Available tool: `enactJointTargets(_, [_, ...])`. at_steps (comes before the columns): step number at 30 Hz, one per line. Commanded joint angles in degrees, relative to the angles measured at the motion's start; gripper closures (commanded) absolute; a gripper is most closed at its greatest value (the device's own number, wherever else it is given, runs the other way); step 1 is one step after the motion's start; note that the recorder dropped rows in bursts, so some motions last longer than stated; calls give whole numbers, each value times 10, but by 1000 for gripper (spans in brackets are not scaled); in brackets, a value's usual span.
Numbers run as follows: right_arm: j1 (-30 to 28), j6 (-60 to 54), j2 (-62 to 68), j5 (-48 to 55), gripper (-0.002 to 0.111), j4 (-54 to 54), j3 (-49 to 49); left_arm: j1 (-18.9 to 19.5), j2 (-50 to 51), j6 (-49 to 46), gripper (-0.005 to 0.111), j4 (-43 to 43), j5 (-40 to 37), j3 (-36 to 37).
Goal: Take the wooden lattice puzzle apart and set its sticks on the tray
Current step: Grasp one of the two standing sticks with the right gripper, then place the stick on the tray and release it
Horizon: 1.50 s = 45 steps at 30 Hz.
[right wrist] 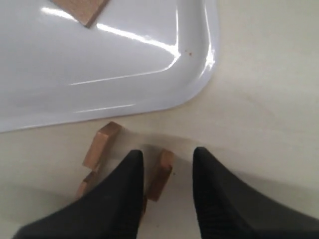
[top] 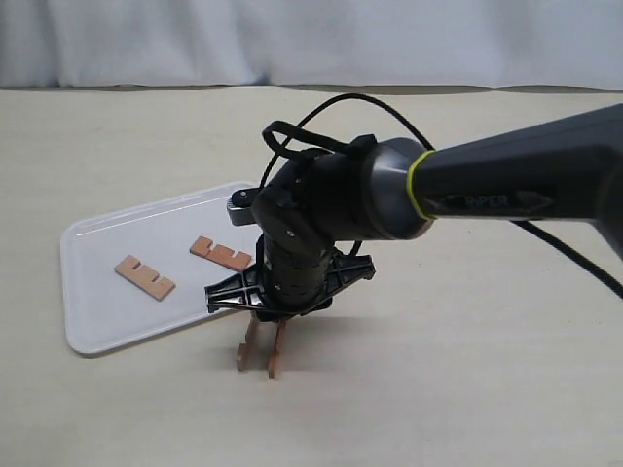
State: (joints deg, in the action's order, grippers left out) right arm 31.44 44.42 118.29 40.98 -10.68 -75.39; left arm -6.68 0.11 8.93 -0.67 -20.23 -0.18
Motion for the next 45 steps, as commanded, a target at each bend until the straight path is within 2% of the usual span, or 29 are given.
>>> enactJointTargets(1, [0, 10, 17, -5, 77, -6, 2, 0, -1, 2, 107, -2, 4, 2])
enactJointTargets(2, [0, 14, 19, -5, 80, -7, 2, 0, -1, 2, 107, -2, 5, 2])
enactJointTargets(4, [0, 14, 9, -5, 99, -22, 2, 0, -1, 2, 107, -2, 4, 2])
enactJointTargets(5, [0, 15, -1, -6, 104, -36, 2, 0, -1, 2, 107, -2, 4, 2])
enactJointTargets(13, [7, -37, -85, -8, 104, -65, -110, 0, -1, 2, 107, -2, 4, 2])
enactJointTargets(18, [30, -38, -28, -182, 104, -61, -119, 0, -1, 2, 107, -2, 4, 2])
enactJointTargets(24, [26, -38, 37, -259, 104, -61, -119, 0, -1, 2, 107, -2, 4, 2])
enactJointTargets(29, [19, -33, 72, -276, 103, -61, -119, 0, -1, 2, 107, -2, 4, 2])
enactJointTargets(31, [18, -33, 79, -276, 101, -61, -119, 0, -1, 2, 107, -2, 4, 2])
enactJointTargets(33, [18, -33, 82, -281, 93, -61, -119, 0, -1, 2, 107, -2, 4, 2])
enactJointTargets(38, [18, -33, 77, -291, 63, -61, -119, 0, -1, 2, 107, -2, 4, 2])
enactJointTargets(40, [18, -33, 66, -287, 54, -61, -119, 0, -1, 2, 107, -2, 4, 2])
enactJointTargets(45, [18, -50, 19, -222, 52, -68, -119, 0, -1, 2, 107, -2, 4, 2])
